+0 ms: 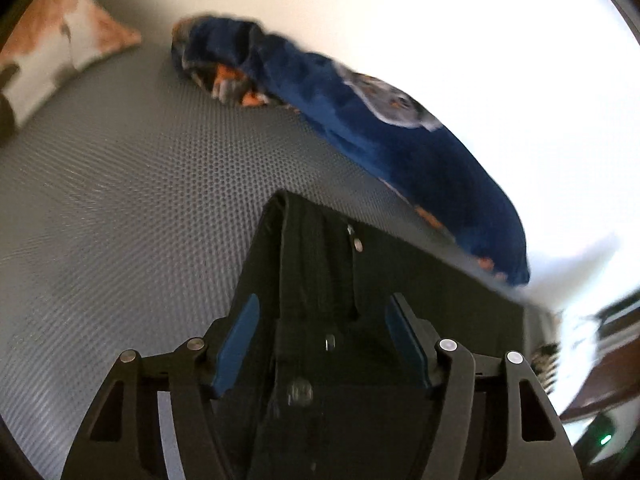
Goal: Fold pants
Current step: 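Grasp the waistband edge of the black pants with the left tool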
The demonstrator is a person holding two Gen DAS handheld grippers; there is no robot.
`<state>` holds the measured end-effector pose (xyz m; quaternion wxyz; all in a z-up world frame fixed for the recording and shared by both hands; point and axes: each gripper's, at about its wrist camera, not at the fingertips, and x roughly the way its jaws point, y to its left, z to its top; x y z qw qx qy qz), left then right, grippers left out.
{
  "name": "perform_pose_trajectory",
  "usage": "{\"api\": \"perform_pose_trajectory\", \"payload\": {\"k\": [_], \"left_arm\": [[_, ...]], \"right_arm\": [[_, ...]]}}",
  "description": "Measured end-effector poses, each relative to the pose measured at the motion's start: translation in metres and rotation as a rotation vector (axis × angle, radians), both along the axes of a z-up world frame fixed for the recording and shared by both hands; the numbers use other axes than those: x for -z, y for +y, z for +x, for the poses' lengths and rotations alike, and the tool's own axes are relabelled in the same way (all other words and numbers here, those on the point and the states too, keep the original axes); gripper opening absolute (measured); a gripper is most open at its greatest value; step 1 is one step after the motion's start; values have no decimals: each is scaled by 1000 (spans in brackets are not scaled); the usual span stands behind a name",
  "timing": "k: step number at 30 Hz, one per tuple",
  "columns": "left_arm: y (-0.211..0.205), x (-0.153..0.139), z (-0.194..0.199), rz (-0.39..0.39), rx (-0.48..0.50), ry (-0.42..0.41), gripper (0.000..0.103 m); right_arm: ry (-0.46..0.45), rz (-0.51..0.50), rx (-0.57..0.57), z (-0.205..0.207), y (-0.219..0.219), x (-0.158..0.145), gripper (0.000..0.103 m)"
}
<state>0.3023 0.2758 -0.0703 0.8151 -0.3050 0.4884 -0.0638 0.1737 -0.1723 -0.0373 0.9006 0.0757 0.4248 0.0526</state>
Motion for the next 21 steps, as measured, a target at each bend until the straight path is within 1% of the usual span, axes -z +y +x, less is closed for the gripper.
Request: {"api": "perform_pose_trajectory", "payload": {"k": [3,4,5,9,11,12,14,16,19,21], "left_arm": [[12,18,25,-73,-11,41,65],[14,23,31,-99,-3,51,63],[16,28,38,-117,7,60,59],[22,45,57,-147,13,83,52],[22,52,63,-155,29,86,46],[21,54,65,-159,39,86,44],[19,58,69,-170,62,84,39],[16,61,74,-180,78,85,38],[10,63,82,-200,123,87,32],[5,63,85,-227,147,83,32]], "right_arm": [[25,9,-5,18,7,10,103],[30,4,-4,21,8,13,103],[38,-4,-2,25,11,17,103],[59,-26,-7,39,20,30,103],[70,-32,-12,41,22,35,103],[75,-34,-14,42,22,37,103],[81,-38,-17,45,23,41,103],[87,-42,-16,49,24,43,103],[85,-41,-14,56,23,44,103],[80,-46,-11,61,23,45,103]]}}
